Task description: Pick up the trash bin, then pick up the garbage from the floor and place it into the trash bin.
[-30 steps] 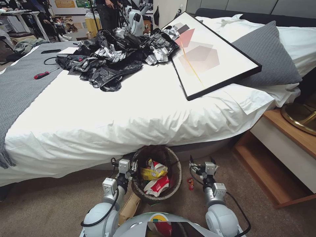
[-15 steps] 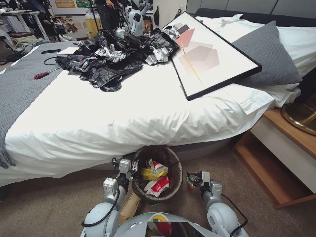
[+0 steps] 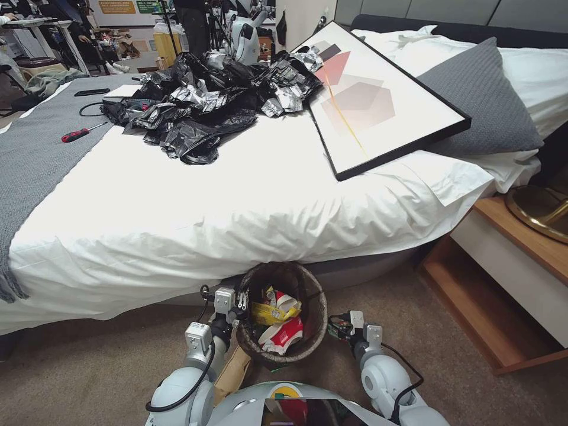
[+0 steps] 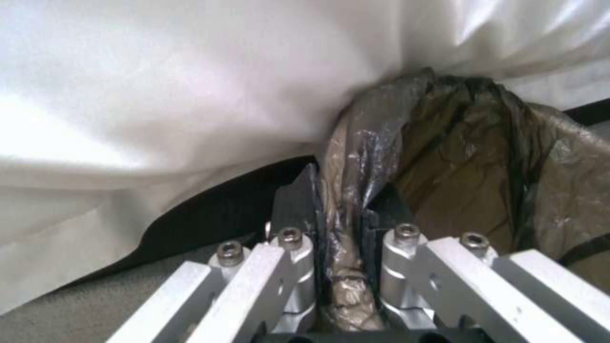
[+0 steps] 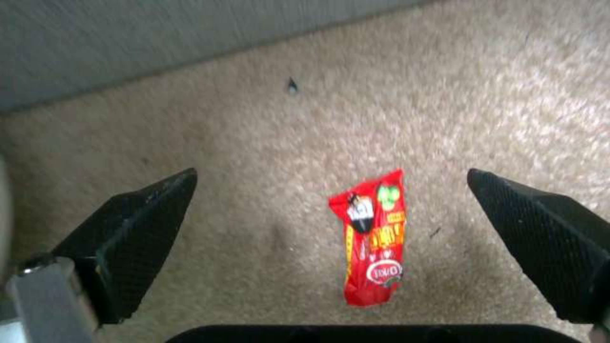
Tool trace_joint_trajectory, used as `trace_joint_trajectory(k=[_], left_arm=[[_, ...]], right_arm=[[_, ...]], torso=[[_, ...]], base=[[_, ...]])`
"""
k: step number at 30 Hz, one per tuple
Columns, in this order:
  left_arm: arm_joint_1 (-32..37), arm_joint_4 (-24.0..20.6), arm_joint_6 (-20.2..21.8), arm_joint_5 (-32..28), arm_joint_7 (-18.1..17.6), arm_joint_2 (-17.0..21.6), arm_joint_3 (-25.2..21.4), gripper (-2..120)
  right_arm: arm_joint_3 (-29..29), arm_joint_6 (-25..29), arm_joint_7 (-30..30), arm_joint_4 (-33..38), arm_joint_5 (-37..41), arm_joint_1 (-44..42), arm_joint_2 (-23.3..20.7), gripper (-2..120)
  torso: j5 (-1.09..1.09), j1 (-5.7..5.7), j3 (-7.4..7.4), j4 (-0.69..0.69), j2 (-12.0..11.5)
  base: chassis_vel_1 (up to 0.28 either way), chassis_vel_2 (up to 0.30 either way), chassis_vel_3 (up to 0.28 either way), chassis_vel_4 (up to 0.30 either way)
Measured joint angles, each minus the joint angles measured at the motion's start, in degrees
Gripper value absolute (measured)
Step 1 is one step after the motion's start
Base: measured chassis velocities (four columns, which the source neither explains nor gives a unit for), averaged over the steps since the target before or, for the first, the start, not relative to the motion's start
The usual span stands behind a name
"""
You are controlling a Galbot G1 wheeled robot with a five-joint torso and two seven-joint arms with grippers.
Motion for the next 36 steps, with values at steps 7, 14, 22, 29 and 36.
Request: trace_joint_trajectory(k=[7,14,22,29,36], left_arm=[[0.3,-0.1,-0.2,0.2,0.0,-0.1,0.0,8],[0.2,-0.1,-0.2,0.2,0.0,-0.1,-0.1,8],[0.2,-0.1,-0.2,0.2,0.0,0.0,0.0,8],[0.2,-0.1,-0.2,0.2,-0.1,0.1,0.0,8],[0.1,-0.1,-0.2,0.2,-0.1,0.1,0.0,8]], right_arm=[[-0.5,0.3,0.0,-5.3,-1.5,1.7,0.8,100],[-0.1,1.4,-0.5,-7.4,-1.9,1.7,1.0,100],[-0.2,2.6,-1.1,-9.7,-2.8,2.1,1.6,100],[-0.5,3.2,-1.3,-10.7,-3.6,2.6,1.9,86],[-0.5,4.5,-2.3,-12.3,-5.0,3.2,1.9,58]], torso=[[0.00,0.00,0.00,0.00,0.0],[0.00,0.00,0.00,0.00,0.0],[0.00,0.00,0.00,0.00,0.0],[0.00,0.00,0.00,0.00,0.0],[-0.02,0.00,0.00,-0.01,0.0]], base=[[0.000,0.000,0.000,0.000],[0.000,0.000,0.000,0.000],[0.000,0.000,0.000,0.000],[0.000,0.000,0.000,0.000],[0.000,0.000,0.000,0.000]])
